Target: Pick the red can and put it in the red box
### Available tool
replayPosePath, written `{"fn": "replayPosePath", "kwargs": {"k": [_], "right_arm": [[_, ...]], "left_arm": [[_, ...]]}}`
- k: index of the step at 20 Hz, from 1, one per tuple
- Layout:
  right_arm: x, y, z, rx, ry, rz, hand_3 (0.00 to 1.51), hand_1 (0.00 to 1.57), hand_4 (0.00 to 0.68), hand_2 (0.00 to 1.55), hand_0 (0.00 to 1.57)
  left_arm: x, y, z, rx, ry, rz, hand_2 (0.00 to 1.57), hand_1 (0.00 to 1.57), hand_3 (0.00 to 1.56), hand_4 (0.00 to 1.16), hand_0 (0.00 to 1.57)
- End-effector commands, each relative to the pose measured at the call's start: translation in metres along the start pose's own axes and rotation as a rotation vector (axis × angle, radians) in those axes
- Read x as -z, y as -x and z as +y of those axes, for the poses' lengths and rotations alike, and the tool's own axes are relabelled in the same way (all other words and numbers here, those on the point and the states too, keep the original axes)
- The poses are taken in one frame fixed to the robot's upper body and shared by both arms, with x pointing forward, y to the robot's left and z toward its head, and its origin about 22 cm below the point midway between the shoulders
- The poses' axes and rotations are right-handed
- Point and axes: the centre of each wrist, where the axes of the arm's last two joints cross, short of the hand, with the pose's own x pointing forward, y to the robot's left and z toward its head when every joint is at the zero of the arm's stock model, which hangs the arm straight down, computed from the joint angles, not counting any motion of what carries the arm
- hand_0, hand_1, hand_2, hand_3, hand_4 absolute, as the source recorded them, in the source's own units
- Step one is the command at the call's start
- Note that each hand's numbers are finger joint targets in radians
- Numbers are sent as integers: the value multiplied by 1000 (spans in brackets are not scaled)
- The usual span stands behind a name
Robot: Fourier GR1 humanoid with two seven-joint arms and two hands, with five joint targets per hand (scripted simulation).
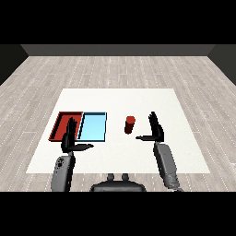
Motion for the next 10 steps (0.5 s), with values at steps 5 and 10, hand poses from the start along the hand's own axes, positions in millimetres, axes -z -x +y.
{"fn": "replayPosePath", "kwargs": {"k": [5,10], "right_arm": [[8,14,16,44,-6,48,0,0,0,0,0],[24,35,14,89,13,58,0,0,0,0,0]], "left_arm": [[3,4,-7,-16,-10,-5,0,0,0,0,0],[-21,-9,6,-24,-5,7,0,0,0,0,0]]}}
